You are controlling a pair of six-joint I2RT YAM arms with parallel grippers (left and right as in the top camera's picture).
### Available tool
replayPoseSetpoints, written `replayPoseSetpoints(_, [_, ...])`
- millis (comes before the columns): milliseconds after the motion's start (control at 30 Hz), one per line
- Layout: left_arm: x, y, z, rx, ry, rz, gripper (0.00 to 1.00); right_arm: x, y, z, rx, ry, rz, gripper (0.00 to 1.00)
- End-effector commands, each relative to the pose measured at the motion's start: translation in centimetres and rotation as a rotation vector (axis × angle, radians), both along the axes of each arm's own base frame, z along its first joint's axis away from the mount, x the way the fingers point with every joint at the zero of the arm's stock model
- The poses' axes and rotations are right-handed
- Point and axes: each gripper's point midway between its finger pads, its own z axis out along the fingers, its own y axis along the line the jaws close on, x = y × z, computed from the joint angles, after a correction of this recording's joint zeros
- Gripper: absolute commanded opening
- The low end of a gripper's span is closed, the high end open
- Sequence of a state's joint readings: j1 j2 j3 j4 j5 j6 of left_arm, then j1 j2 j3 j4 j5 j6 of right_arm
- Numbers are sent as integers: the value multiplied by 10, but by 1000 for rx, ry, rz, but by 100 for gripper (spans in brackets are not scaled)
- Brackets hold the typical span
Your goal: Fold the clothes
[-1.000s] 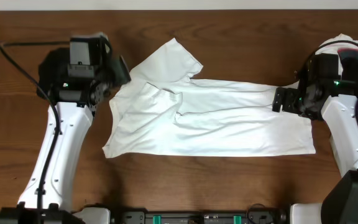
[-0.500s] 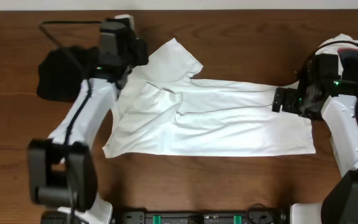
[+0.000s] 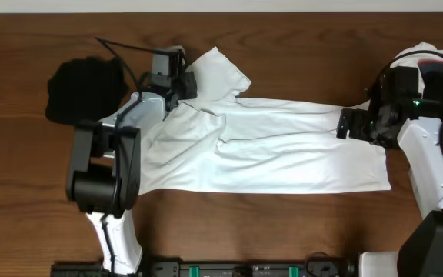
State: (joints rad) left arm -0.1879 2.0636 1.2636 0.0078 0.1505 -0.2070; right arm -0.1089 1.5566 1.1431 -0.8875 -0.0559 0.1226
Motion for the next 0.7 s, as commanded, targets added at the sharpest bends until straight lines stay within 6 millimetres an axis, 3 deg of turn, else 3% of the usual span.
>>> replayPoseSetpoints(0, [0, 1, -11, 22, 12, -19, 46, -1, -1, -1, 4, 2, -8, 99])
replayPoseSetpoints(200, [-2, 13, -20, 47, 37, 0, 46, -1, -1, -1, 4, 2, -8, 99])
replayPoseSetpoints(467, [-16, 58, -35, 107, 136, 97, 45, -1, -1, -1, 4, 2, -8, 99])
replayPoseSetpoints(667, [-20, 67, -35, 102, 159, 119, 45, -1, -1, -1, 4, 2, -8, 99])
